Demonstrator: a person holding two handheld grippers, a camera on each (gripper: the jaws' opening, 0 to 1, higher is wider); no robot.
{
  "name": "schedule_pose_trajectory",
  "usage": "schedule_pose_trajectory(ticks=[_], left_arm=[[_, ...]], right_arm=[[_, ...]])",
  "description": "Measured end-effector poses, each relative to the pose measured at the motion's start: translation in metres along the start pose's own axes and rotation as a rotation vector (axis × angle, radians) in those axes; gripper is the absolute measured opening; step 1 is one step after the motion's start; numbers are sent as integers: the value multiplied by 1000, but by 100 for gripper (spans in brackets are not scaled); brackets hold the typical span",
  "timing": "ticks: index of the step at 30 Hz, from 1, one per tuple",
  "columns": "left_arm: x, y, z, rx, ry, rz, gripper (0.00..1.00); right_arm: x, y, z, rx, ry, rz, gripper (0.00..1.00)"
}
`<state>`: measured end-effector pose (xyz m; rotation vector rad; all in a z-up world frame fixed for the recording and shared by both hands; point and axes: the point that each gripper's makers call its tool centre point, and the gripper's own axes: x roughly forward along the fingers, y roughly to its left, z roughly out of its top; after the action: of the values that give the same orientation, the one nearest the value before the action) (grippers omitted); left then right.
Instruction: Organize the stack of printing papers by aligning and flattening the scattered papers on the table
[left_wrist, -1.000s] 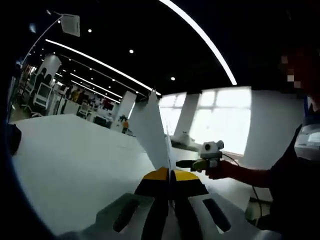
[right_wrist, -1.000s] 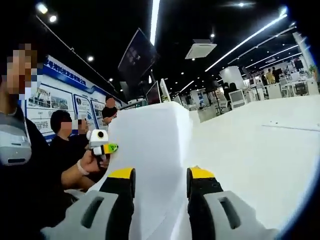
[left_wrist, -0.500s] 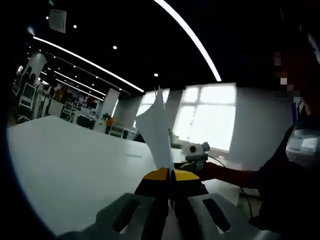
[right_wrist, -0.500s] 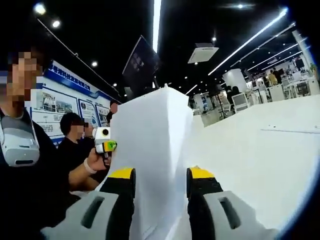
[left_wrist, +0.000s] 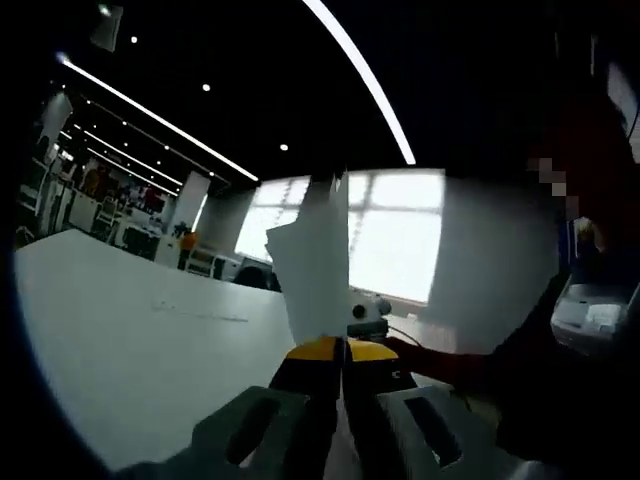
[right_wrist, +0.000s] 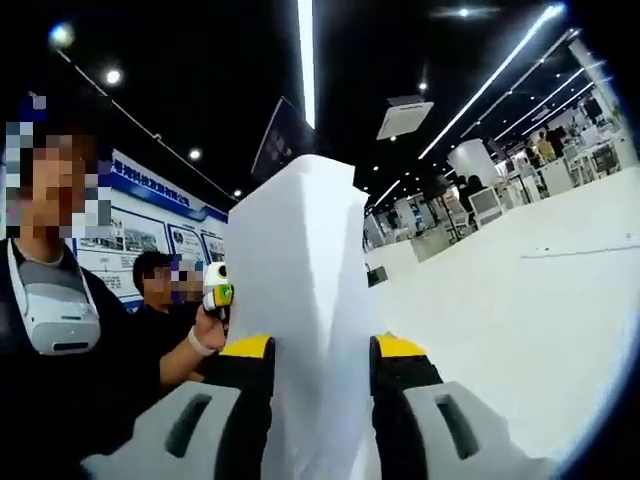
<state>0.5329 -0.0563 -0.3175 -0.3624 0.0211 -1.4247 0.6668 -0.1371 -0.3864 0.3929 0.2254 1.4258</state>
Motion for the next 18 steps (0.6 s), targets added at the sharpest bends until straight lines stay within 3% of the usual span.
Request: schedule_pose_trajectory(ticks=[3, 10, 18], left_arm=[[9, -5, 0, 17, 19, -17, 5], [9, 2, 6, 9, 20, -42, 5], [10, -1, 14, -38, -3, -106, 5]], right_arm=[[-3, 2, 2, 0, -7, 4, 35], [-8, 12, 12, -14, -29, 34, 35], [-11, 21, 15, 8, -19, 71, 34]])
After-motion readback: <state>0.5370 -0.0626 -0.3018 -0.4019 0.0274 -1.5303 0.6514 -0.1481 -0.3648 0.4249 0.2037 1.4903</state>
